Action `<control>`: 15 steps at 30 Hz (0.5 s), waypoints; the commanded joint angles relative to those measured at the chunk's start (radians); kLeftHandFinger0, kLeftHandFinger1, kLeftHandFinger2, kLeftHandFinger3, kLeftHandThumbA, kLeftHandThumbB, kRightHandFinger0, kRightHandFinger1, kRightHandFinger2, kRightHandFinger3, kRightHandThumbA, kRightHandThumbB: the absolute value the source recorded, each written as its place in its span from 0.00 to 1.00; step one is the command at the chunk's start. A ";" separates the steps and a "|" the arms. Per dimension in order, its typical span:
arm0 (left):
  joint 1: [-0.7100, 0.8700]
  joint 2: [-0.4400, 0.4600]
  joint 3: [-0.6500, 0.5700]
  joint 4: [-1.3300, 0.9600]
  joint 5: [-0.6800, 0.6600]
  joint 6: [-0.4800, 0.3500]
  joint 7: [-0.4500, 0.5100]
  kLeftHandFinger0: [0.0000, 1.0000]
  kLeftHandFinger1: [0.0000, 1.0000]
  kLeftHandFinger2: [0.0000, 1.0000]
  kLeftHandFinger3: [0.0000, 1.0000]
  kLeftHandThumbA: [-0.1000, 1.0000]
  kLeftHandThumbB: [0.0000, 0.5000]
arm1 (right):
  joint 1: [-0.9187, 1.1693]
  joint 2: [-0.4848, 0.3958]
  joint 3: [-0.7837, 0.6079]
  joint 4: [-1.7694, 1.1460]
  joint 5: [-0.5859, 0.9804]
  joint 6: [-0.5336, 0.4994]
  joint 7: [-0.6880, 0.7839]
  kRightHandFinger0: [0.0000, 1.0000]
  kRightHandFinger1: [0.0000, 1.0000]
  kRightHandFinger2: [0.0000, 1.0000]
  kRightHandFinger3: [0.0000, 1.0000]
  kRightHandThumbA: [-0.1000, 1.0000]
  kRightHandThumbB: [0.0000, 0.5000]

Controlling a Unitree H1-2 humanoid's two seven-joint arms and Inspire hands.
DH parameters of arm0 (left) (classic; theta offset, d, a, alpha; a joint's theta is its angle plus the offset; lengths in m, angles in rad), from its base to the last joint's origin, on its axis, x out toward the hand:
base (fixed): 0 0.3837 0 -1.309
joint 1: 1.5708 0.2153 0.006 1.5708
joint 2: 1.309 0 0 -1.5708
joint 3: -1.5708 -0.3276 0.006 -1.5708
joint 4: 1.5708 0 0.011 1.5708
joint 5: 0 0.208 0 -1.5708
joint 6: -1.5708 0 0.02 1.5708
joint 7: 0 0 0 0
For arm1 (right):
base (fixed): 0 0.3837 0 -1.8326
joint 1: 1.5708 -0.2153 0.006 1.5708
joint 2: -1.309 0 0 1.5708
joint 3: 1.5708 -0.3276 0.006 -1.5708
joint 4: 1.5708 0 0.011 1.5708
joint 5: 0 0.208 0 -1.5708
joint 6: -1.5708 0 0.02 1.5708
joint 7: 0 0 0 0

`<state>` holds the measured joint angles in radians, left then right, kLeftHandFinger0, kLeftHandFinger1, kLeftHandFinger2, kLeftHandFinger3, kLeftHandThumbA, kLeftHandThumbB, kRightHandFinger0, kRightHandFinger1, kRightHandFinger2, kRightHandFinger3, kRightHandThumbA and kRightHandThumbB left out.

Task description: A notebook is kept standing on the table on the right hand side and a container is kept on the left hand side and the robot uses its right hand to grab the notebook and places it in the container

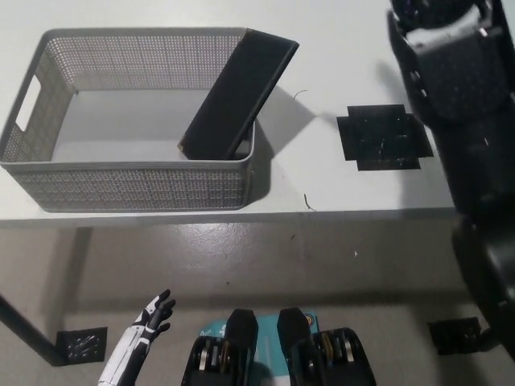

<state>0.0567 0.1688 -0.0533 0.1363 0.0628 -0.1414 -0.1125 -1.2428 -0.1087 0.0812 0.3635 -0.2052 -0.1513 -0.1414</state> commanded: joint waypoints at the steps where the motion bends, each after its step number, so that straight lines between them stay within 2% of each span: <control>1: 0.010 0.021 -0.004 -0.040 0.025 -0.013 -0.002 1.00 1.00 1.00 1.00 1.00 0.36 | 0.226 -0.098 -0.085 -0.790 0.077 0.216 0.100 1.00 1.00 1.00 1.00 1.00 0.98; 2: 0.008 0.020 -0.003 -0.038 0.027 -0.010 0.000 1.00 1.00 1.00 1.00 1.00 0.37 | 0.322 -0.103 -0.086 -0.889 0.093 0.213 0.103 1.00 1.00 1.00 1.00 1.00 1.00; 4: 0.008 0.023 0.000 -0.036 0.012 -0.013 -0.008 1.00 1.00 1.00 1.00 1.00 0.36 | 0.401 -0.097 -0.084 -0.957 0.069 0.200 0.097 1.00 1.00 1.00 1.00 1.00 0.96; 5: 0.008 0.023 -0.001 -0.036 0.016 -0.011 -0.006 1.00 1.00 1.00 1.00 1.00 0.36 | 0.490 -0.084 -0.078 -1.012 0.024 0.152 0.087 1.00 1.00 1.00 1.00 1.00 0.86; 6: 0.008 0.022 -0.001 -0.034 0.018 -0.009 -0.004 1.00 1.00 1.00 1.00 1.00 0.36 | 0.548 -0.073 -0.071 -1.038 0.022 0.122 0.078 1.00 1.00 1.00 1.00 1.00 0.83; 8: 0.014 0.018 0.003 -0.033 0.010 -0.012 -0.003 1.00 1.00 1.00 1.00 1.00 0.33 | 0.704 -0.044 -0.053 -1.107 0.050 0.096 0.059 1.00 1.00 1.00 1.00 1.00 0.93; 9: 0.012 0.014 0.003 -0.027 0.013 -0.016 0.003 1.00 1.00 1.00 1.00 1.00 0.35 | 0.775 -0.038 -0.043 -1.100 0.066 0.028 0.044 1.00 1.00 1.00 1.00 1.00 0.93; 11: 0.010 0.012 0.005 -0.016 0.015 -0.031 0.009 1.00 1.00 1.00 1.00 1.00 0.34 | 0.862 -0.027 -0.025 -1.100 0.075 -0.020 0.035 1.00 1.00 1.00 1.00 1.00 0.88; 13: 0.012 0.009 0.005 -0.015 0.014 -0.030 0.011 1.00 1.00 1.00 1.00 1.00 0.34 | 0.971 0.003 0.006 -1.106 0.061 -0.044 0.024 1.00 1.00 1.00 1.00 1.00 0.90; 15: 0.015 0.007 0.006 -0.018 0.013 -0.029 0.012 1.00 1.00 1.00 1.00 1.00 0.33 | 1.085 0.005 0.040 -1.079 0.063 -0.077 0.030 1.00 1.00 1.00 1.00 1.00 0.86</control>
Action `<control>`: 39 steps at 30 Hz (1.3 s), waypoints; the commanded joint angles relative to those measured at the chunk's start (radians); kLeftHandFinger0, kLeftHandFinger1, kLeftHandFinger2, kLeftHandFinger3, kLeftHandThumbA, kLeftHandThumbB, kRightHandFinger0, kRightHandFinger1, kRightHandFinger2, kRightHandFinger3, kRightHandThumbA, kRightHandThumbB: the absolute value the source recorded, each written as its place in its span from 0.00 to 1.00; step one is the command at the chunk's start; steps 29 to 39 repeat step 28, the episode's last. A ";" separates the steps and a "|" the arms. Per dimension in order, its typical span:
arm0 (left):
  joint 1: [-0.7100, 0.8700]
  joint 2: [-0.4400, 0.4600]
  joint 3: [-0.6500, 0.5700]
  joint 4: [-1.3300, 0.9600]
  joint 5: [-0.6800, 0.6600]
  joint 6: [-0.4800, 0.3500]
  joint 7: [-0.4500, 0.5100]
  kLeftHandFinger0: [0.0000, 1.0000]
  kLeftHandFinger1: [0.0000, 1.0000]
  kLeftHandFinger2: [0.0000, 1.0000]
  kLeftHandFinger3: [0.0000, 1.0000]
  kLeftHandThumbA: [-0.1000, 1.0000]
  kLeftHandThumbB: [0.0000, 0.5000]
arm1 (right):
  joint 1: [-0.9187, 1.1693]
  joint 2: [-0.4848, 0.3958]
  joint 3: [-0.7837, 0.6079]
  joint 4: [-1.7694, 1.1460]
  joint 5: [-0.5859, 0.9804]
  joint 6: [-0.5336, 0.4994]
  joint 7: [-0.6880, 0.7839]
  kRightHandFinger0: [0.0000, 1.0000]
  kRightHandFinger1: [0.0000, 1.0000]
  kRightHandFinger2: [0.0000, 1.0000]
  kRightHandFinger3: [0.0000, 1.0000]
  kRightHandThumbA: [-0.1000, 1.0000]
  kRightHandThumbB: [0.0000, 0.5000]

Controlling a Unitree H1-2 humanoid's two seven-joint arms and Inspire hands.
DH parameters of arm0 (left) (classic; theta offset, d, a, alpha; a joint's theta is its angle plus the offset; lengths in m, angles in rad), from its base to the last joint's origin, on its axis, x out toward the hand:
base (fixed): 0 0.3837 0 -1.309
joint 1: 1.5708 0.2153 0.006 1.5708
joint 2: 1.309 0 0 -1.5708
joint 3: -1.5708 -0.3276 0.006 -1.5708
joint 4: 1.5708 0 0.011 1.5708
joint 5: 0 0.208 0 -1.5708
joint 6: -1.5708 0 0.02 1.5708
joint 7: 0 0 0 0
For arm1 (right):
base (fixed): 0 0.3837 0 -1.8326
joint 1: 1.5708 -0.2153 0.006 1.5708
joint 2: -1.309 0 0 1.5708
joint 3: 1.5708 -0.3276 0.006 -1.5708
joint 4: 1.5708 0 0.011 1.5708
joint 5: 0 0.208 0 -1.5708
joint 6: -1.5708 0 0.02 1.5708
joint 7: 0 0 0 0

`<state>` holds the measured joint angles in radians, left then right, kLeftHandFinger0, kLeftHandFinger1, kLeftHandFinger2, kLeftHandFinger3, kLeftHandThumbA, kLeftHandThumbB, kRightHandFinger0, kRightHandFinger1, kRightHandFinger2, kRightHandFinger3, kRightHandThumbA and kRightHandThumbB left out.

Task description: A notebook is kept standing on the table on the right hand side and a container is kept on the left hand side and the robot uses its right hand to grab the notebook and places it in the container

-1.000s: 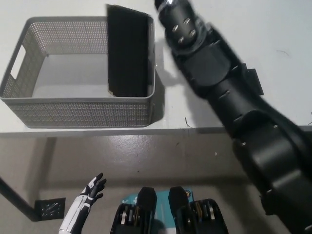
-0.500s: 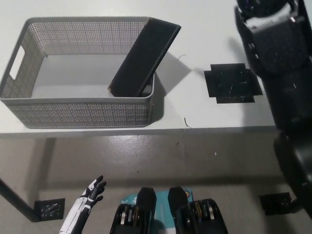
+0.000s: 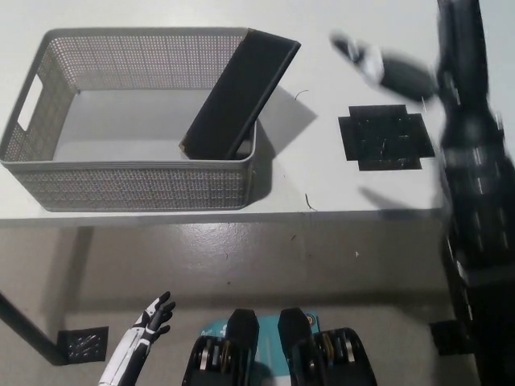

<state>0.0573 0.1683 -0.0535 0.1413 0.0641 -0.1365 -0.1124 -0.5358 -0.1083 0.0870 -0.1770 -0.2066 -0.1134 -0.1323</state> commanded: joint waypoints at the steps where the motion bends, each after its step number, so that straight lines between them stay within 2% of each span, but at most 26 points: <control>1: 0.015 0.008 0.005 -0.024 0.016 -0.036 0.013 1.00 1.00 1.00 1.00 1.00 0.34 | 0.419 0.020 0.035 -0.533 0.039 -0.095 0.016 1.00 1.00 1.00 1.00 1.00 0.92; 2: 0.019 0.006 0.005 -0.021 0.018 -0.041 0.016 1.00 1.00 1.00 1.00 1.00 0.34 | 0.436 0.025 0.036 -0.531 0.029 -0.086 0.016 1.00 1.00 1.00 1.00 1.00 0.92; 3: 0.020 0.009 0.003 -0.024 0.016 -0.034 0.010 1.00 1.00 1.00 1.00 1.00 0.35 | 0.474 0.019 0.052 -0.474 0.059 -0.137 0.017 1.00 1.00 1.00 1.00 1.00 0.78; 6: 0.020 0.011 0.004 -0.026 0.011 -0.038 0.006 1.00 1.00 1.00 1.00 1.00 0.35 | 0.514 0.003 0.058 -0.344 0.063 -0.209 0.026 1.00 1.00 1.00 1.00 1.00 0.74; 9: 0.022 0.012 0.004 -0.027 0.000 -0.040 -0.003 1.00 1.00 1.00 1.00 1.00 0.33 | 0.571 0.013 0.054 -0.208 0.102 -0.228 0.030 1.00 1.00 1.00 1.00 1.00 0.78; 11: 0.023 0.014 0.004 -0.029 0.003 -0.038 -0.002 1.00 1.00 1.00 1.00 1.00 0.33 | 0.585 0.018 0.044 -0.129 0.112 -0.250 0.031 1.00 1.00 1.00 1.00 1.00 0.67; 13: 0.023 0.012 0.006 -0.032 0.007 -0.037 0.003 1.00 1.00 1.00 1.00 1.00 0.33 | 0.589 0.021 0.034 -0.062 0.148 -0.234 0.045 1.00 1.00 1.00 1.00 1.00 0.65; 14: 0.023 0.011 0.006 -0.036 0.003 -0.034 0.001 1.00 1.00 1.00 1.00 1.00 0.32 | 0.586 0.020 0.030 0.009 0.179 -0.249 0.058 1.00 1.00 1.00 1.00 1.00 0.57; 16: 0.017 0.013 0.007 -0.039 0.004 -0.027 0.000 1.00 1.00 1.00 1.00 1.00 0.32 | 0.580 0.018 0.026 0.079 0.227 -0.238 0.085 1.00 1.00 1.00 1.00 1.00 0.56; 17: 0.017 0.013 0.007 -0.041 0.000 -0.027 -0.003 1.00 1.00 1.00 1.00 1.00 0.29 | 0.577 0.017 0.024 0.119 0.244 -0.233 0.099 1.00 1.00 1.00 1.00 1.00 0.59; 19: 0.009 0.015 0.005 -0.041 0.001 -0.026 -0.005 1.00 1.00 1.00 1.00 1.00 0.31 | 0.564 0.024 0.013 0.205 0.264 -0.216 0.109 1.00 1.00 1.00 1.00 1.00 0.69; 20: 0.006 0.016 0.005 -0.037 0.002 -0.030 -0.006 1.00 1.00 1.00 1.00 1.00 0.32 | 0.556 0.026 0.009 0.239 0.258 -0.223 0.107 1.00 1.00 1.00 1.00 1.00 0.70; 24: 0.000 0.014 0.008 -0.033 0.007 -0.036 0.004 1.00 1.00 1.00 1.00 1.00 0.37 | 0.518 0.029 0.000 0.374 0.252 -0.239 0.125 1.00 1.00 1.00 1.00 1.00 0.70; 26: -0.006 0.015 0.010 -0.030 0.004 -0.044 0.003 1.00 1.00 1.00 1.00 1.00 0.34 | 0.504 0.025 0.001 0.399 0.261 -0.234 0.148 1.00 1.00 1.00 1.00 1.00 0.63; 27: -0.012 0.014 0.010 -0.030 -0.001 -0.045 0.000 1.00 1.00 1.00 1.00 1.00 0.34 | 0.497 0.020 0.002 0.408 0.261 -0.224 0.158 1.00 1.00 1.00 1.00 1.00 0.63; 39: -0.012 0.014 0.010 -0.030 -0.001 -0.045 0.000 1.00 1.00 1.00 1.00 1.00 0.34 | 0.497 0.020 0.002 0.408 0.261 -0.224 0.158 1.00 1.00 1.00 1.00 1.00 0.63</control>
